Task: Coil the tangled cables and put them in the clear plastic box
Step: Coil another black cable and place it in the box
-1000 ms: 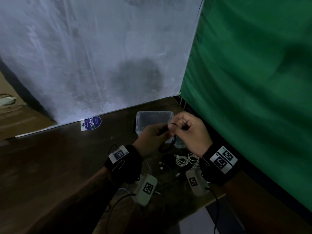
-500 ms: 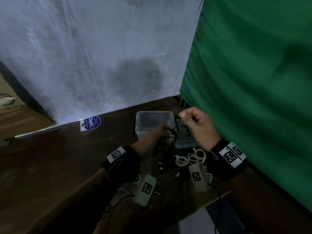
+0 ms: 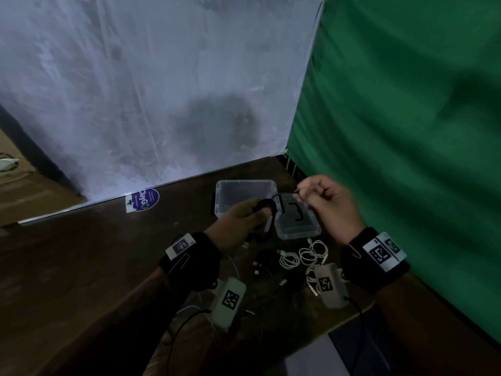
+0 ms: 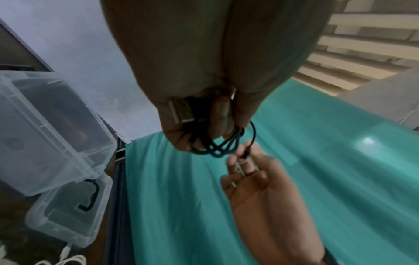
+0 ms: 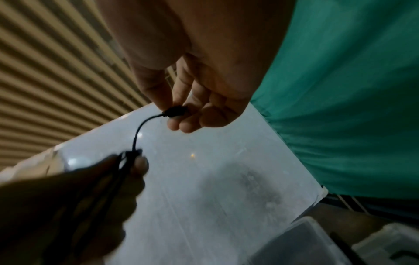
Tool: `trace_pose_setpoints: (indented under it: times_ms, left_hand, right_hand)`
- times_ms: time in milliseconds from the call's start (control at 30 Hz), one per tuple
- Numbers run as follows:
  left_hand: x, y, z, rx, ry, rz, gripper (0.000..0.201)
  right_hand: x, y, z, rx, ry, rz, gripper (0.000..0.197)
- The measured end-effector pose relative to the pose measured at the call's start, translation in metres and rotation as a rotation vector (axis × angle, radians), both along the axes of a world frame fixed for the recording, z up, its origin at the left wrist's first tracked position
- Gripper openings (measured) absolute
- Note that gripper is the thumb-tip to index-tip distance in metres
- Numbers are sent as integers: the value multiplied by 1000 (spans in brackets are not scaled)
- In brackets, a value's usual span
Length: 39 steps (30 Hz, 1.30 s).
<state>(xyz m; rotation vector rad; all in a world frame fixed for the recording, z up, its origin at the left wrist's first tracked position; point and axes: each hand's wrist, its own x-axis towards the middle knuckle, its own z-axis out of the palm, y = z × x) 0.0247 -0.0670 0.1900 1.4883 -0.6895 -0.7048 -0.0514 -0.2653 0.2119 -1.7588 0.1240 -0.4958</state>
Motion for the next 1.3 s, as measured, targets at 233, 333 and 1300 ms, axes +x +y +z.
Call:
trace_pose_setpoints:
  times_ms: [233,333,1300]
  left_hand:
    - [4,-16,1,-107,11,140,21]
    - [6,-20,0,-104,-57,211,21]
    - [18,-19,-3,-28,-477,231,28]
  right_hand:
    - [1,27,-26,-48,124,64,14]
    - [7,34,-28,250,190,37,10]
    - [10,44,-13,642,443,243,28]
